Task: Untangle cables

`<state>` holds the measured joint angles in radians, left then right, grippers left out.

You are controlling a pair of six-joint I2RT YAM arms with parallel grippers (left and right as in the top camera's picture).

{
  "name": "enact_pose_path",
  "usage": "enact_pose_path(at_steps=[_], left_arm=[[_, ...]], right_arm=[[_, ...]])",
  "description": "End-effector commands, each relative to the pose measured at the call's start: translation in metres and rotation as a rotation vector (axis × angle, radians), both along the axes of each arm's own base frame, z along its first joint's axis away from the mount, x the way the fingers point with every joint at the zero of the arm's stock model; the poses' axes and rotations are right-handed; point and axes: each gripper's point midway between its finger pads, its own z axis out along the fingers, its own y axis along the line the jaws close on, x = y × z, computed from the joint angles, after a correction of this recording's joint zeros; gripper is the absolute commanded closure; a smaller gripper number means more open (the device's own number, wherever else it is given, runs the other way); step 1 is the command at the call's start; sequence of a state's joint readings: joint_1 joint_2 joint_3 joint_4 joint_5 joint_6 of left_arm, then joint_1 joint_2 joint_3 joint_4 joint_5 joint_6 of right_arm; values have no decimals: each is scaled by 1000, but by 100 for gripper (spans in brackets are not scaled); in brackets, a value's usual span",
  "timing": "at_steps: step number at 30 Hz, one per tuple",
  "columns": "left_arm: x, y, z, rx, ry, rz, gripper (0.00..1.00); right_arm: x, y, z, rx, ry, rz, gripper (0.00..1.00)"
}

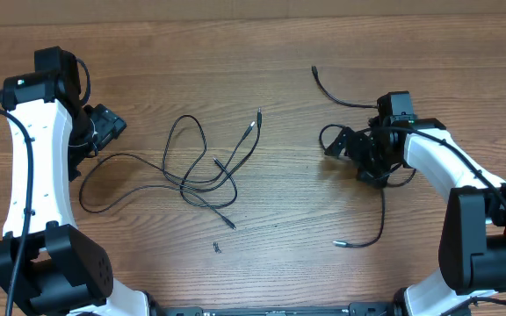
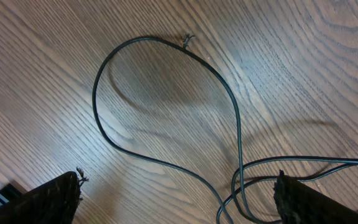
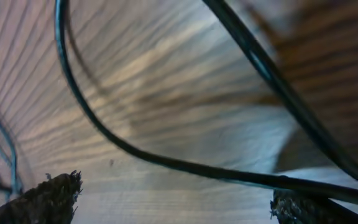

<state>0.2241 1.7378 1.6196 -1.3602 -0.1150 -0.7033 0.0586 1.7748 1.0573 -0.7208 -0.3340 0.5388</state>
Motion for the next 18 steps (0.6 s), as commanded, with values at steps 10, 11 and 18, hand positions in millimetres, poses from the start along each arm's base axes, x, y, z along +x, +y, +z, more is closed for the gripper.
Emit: enact_pose_path(at_steps=[10, 11, 18], left_arm=[[6, -1, 3, 0, -14, -16, 0], [6, -1, 2, 0, -13, -16, 0], [6, -1, 3, 0, -14, -16, 0]], right_arm=[[41, -38, -4, -199, -160, -84, 0], [45, -38, -4, -202, -172, -82, 0], [59, -46, -17, -231, -201, -103, 0]])
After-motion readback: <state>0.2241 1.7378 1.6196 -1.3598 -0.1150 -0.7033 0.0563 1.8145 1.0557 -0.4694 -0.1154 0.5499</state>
